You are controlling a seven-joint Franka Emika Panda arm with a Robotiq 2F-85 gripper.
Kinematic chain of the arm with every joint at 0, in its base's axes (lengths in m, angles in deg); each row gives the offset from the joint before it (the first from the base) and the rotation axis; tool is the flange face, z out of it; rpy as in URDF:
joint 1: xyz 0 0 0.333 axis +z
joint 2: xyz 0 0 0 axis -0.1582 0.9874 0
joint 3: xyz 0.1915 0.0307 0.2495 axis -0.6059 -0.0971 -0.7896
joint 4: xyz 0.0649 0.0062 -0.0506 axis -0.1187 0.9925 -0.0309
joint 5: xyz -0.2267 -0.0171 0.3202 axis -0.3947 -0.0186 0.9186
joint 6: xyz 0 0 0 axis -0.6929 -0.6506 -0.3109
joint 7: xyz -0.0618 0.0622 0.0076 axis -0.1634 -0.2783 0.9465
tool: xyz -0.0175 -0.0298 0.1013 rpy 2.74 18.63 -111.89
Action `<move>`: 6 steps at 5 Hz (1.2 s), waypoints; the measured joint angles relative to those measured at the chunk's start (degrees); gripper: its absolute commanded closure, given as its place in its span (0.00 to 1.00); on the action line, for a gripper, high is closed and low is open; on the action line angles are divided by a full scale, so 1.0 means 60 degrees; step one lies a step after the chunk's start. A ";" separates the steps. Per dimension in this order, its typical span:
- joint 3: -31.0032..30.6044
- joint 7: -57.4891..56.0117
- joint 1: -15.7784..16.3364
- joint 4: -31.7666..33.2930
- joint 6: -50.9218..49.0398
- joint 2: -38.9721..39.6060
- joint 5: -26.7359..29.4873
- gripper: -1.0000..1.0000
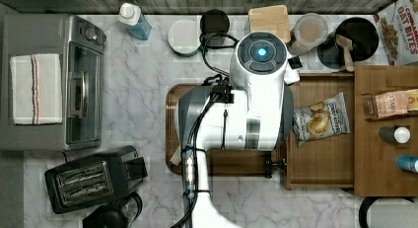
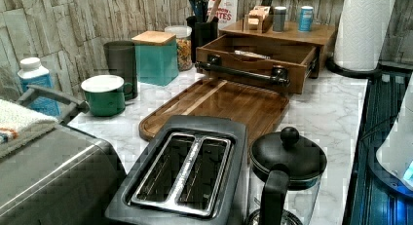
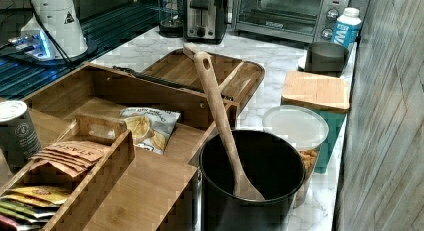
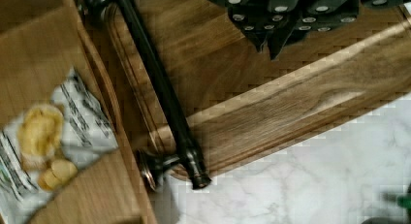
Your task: Close the drawer.
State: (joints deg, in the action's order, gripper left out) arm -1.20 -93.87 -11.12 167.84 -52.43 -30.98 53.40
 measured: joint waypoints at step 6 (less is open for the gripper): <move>-0.0043 -0.1238 0.0050 0.3553 0.4931 0.0351 -0.1617 1.00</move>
State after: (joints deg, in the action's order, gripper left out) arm -1.46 -101.30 -10.82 189.16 -22.85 -28.87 43.69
